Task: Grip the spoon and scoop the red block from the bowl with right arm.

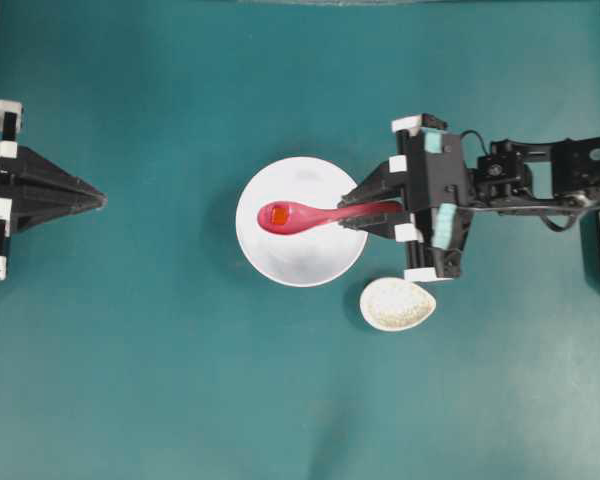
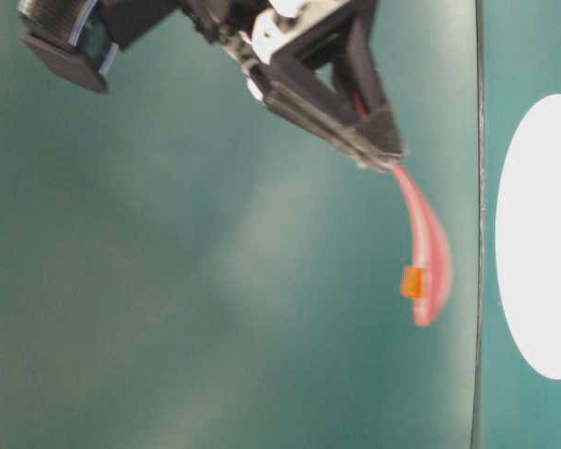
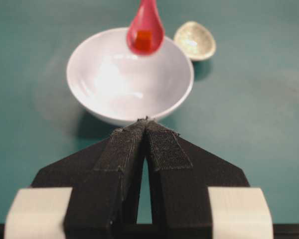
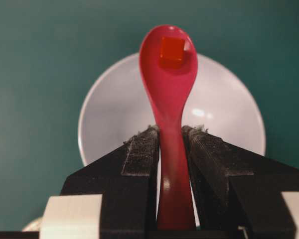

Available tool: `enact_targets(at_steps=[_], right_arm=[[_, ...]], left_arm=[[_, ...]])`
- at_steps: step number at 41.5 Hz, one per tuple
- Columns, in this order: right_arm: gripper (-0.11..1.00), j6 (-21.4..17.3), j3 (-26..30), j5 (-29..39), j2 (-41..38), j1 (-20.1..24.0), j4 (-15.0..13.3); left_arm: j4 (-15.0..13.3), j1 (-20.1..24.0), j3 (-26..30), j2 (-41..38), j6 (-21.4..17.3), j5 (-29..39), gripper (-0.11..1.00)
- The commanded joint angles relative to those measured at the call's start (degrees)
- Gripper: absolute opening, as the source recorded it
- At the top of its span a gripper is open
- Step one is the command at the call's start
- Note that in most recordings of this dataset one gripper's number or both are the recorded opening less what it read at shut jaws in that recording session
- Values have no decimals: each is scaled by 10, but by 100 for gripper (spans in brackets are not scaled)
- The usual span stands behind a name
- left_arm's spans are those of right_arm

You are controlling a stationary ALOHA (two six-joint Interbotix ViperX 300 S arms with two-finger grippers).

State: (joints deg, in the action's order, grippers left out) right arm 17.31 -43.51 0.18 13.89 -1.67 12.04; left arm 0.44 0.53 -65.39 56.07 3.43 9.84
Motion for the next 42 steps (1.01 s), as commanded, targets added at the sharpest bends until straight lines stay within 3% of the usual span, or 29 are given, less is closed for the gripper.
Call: enact_targets(at_steps=[1,42], right_arm=[[25,4,7,-4,27,1,-1],[25,2,52,57,71,6,-2]], left_arm=[[2,1,11,-2,-1,-3,0],[1,1,10,-2,-4,13,0]])
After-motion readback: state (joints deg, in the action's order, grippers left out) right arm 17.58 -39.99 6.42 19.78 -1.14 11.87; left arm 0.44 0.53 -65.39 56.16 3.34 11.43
